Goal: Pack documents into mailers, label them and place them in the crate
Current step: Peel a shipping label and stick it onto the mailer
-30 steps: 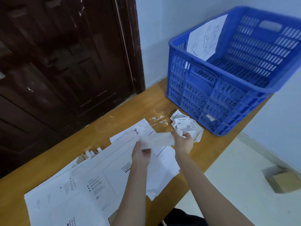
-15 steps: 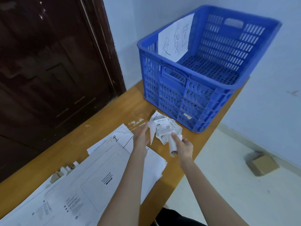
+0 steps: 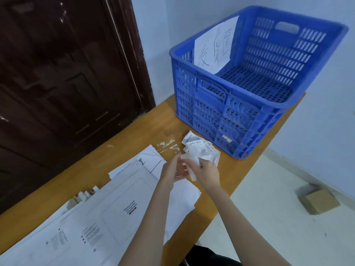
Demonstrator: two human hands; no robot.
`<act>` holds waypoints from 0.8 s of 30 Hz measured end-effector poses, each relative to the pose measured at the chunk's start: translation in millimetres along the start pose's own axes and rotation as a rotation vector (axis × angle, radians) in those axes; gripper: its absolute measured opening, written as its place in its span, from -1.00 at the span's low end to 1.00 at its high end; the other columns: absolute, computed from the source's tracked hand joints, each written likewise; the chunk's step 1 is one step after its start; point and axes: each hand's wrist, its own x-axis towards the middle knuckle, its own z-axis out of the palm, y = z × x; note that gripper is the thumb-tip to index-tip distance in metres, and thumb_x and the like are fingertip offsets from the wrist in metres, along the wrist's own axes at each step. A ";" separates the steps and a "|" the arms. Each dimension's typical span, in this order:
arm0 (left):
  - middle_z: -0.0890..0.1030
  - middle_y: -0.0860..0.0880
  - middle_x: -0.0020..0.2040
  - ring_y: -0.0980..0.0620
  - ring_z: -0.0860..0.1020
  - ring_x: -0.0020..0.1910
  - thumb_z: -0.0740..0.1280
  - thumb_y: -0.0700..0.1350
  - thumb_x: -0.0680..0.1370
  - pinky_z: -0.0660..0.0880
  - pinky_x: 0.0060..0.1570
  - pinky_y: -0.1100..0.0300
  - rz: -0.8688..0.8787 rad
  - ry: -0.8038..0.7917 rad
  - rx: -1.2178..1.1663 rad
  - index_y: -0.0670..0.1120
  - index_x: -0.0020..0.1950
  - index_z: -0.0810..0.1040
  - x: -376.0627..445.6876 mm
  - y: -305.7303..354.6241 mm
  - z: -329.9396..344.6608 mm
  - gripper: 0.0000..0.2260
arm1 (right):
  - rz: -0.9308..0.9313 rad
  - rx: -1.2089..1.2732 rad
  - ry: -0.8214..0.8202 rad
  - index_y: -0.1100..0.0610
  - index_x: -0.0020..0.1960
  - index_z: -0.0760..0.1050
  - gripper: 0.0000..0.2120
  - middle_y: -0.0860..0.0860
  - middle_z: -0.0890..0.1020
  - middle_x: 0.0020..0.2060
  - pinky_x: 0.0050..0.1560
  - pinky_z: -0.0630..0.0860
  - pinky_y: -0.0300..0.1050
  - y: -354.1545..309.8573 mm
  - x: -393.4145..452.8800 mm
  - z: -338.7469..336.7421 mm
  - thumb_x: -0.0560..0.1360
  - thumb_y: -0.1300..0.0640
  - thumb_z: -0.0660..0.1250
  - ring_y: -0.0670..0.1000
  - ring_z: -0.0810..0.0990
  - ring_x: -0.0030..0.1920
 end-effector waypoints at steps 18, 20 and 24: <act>0.58 -0.15 -0.13 -0.16 0.62 -0.19 0.34 -0.26 0.52 0.63 -0.27 0.08 -0.009 0.458 -0.515 -0.16 -0.09 0.55 -36.0 -61.9 -112.7 -0.98 | 0.051 0.231 -0.415 0.18 -0.10 0.54 -0.91 0.01 0.63 -0.26 -0.08 0.55 -0.01 -19.3 -19.0 96.1 0.41 0.24 0.42 0.14 0.65 -0.10; 0.60 -0.18 -0.09 -0.14 0.62 -0.17 0.32 -0.24 0.54 0.62 -0.30 0.09 -0.030 0.482 -0.509 -0.16 -0.07 0.54 -38.1 -69.7 -118.4 -0.98 | 0.091 0.106 -0.431 0.15 -0.01 0.54 -0.79 -0.02 0.60 -0.16 -0.02 0.48 -0.07 -17.9 -21.3 103.0 0.38 0.18 0.47 0.05 0.60 -0.04; 0.57 -0.20 -0.06 -0.19 0.59 -0.08 0.29 -0.23 0.57 0.62 -0.32 0.08 -0.032 0.498 -0.537 -0.19 -0.08 0.52 -40.0 -83.5 -127.9 -0.94 | 0.241 0.231 -0.623 0.13 -0.10 0.59 -0.94 0.07 0.65 -0.08 -0.11 0.47 -0.16 -27.3 -27.4 110.4 0.44 0.18 0.43 0.03 0.60 -0.08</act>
